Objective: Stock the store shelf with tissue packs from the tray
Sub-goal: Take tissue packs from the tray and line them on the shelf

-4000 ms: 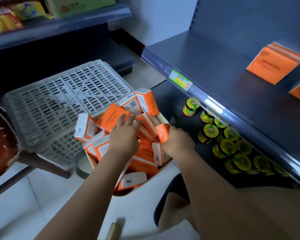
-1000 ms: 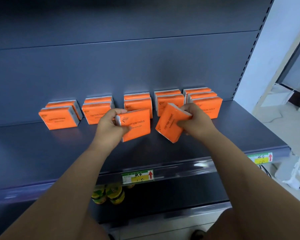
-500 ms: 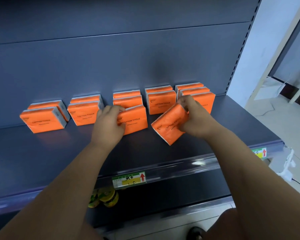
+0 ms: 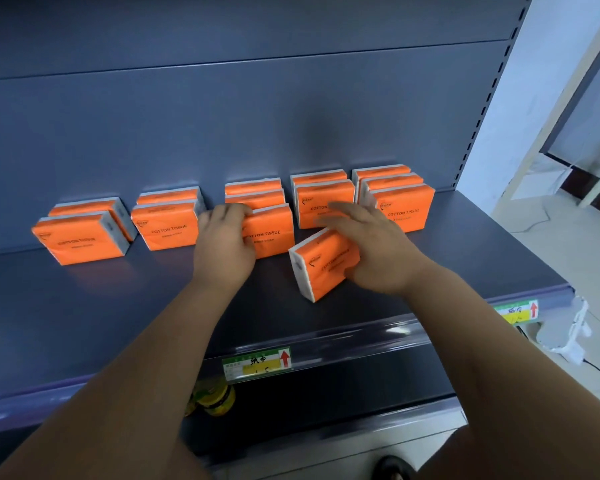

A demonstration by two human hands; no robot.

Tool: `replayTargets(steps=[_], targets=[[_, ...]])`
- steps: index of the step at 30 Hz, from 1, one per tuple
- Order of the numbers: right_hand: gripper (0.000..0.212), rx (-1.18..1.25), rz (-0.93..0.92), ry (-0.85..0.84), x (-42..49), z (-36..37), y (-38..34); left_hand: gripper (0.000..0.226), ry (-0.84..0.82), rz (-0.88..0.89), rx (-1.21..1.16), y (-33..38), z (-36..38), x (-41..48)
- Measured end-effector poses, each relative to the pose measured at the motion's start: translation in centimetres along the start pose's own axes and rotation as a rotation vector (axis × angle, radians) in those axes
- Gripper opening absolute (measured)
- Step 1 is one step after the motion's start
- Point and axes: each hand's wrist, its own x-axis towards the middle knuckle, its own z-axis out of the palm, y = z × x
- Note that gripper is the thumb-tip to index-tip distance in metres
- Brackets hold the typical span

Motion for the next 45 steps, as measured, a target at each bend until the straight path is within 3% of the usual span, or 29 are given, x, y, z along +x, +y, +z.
replayTargets(steps=[4,6,15,45], targets=[[0.056,-0.043,-0.027,0.098,0.6,0.5,0.0,0.052,0.023,0.013,0.037,-0.3,0.3,0.2],[0.051,-0.077,0.029,0.167,0.6,0.7,0.1,0.052,0.042,0.028,0.056,-0.7,0.4,0.4],[0.052,-0.386,0.188,0.321,2.4,2.3,0.5,0.051,0.089,0.069,0.090,-1.6,0.8,1.2],[0.059,-0.382,0.243,0.324,6.4,4.2,-0.3,0.047,0.088,0.114,0.104,-2.8,0.7,1.9]])
